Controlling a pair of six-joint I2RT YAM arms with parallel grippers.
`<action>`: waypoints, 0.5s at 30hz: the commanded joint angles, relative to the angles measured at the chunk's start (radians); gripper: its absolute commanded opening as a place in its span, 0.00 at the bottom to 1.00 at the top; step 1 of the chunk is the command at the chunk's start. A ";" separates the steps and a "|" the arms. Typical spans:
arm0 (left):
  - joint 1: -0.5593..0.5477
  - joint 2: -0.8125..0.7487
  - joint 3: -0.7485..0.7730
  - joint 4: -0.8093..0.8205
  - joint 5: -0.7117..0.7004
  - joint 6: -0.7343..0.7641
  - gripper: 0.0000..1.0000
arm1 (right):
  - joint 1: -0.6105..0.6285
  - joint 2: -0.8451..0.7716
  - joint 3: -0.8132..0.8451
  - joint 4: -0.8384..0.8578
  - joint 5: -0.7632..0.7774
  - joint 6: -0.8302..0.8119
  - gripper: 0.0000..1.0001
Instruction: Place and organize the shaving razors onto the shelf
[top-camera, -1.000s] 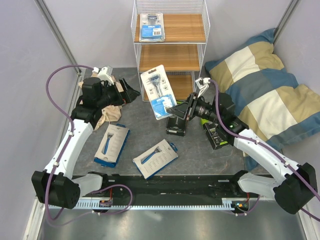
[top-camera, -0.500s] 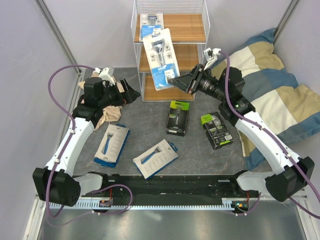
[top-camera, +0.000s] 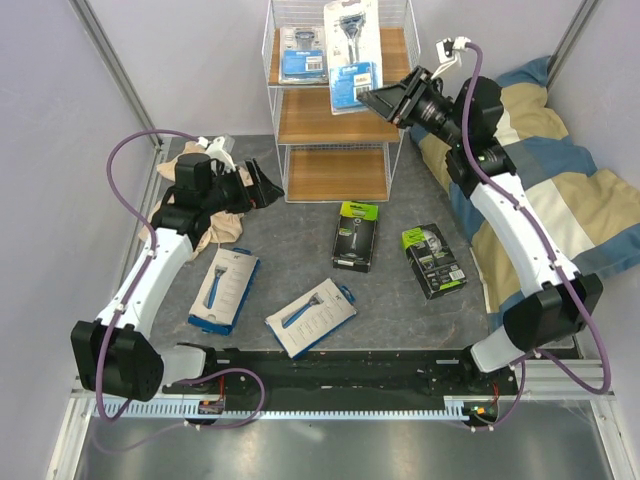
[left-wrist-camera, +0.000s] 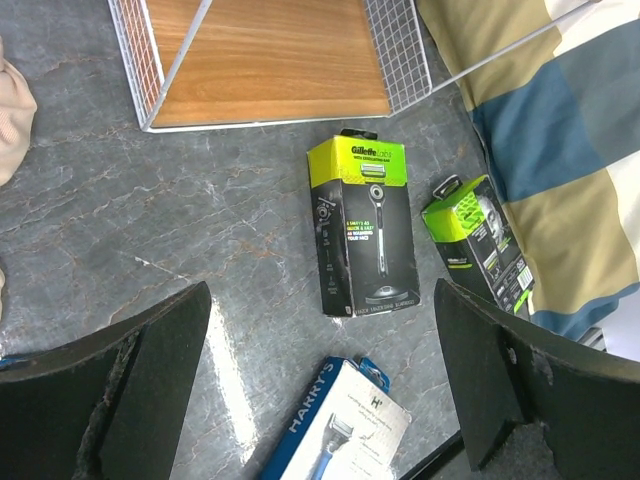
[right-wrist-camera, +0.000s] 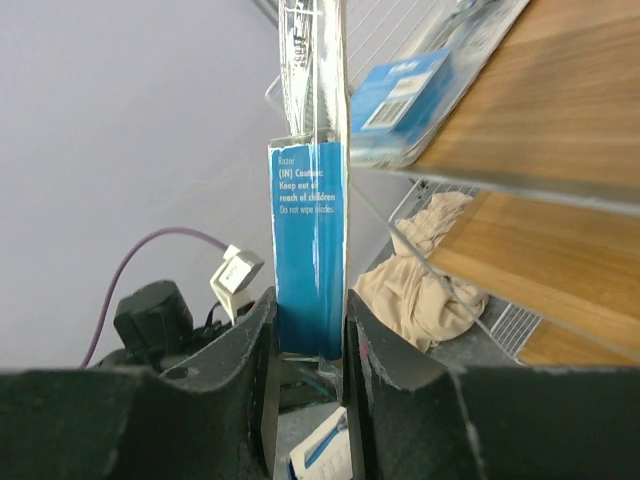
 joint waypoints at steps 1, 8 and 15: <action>0.000 0.020 0.009 0.001 0.025 0.047 0.99 | -0.042 0.073 0.135 0.025 -0.039 0.051 0.18; 0.000 0.041 -0.007 0.001 0.036 0.049 0.98 | -0.079 0.205 0.258 0.025 -0.074 0.114 0.19; 0.000 0.049 -0.006 0.001 0.045 0.053 0.98 | -0.081 0.266 0.310 0.024 -0.074 0.165 0.20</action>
